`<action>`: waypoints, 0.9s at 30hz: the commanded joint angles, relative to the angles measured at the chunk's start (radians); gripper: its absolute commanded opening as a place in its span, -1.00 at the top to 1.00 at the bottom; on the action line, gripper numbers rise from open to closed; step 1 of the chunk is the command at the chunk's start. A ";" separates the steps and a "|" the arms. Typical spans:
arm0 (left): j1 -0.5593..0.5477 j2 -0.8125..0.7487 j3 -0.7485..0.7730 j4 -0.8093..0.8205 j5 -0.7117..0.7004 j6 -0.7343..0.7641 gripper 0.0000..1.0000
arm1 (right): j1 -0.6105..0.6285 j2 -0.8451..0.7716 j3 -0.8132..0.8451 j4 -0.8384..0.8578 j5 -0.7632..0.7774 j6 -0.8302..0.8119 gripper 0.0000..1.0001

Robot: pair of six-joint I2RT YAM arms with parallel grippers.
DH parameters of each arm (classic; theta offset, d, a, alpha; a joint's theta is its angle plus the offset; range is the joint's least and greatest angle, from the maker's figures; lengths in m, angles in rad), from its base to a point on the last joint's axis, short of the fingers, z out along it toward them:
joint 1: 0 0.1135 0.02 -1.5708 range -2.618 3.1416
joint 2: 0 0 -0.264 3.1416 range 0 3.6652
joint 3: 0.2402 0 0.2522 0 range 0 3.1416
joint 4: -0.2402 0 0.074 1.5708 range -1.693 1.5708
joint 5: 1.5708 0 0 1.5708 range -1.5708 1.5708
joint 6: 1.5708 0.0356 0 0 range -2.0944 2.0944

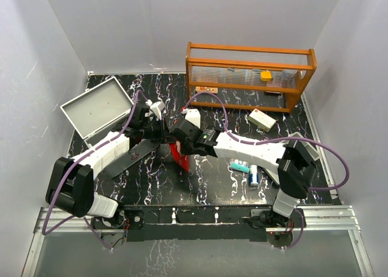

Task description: Organize the medicine kit

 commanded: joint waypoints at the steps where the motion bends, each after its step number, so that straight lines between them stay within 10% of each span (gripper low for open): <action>1: -0.003 -0.004 0.009 0.002 0.014 0.000 1.00 | 0.001 -0.011 0.017 0.053 -0.071 -0.020 0.94; 22: -0.003 -0.006 0.003 0.020 0.040 -0.008 1.00 | 0.013 0.058 0.031 0.107 0.010 -0.054 1.00; 27: -0.003 -0.008 0.002 0.020 0.038 -0.007 1.00 | 0.011 -0.051 0.019 0.094 0.109 -0.025 0.49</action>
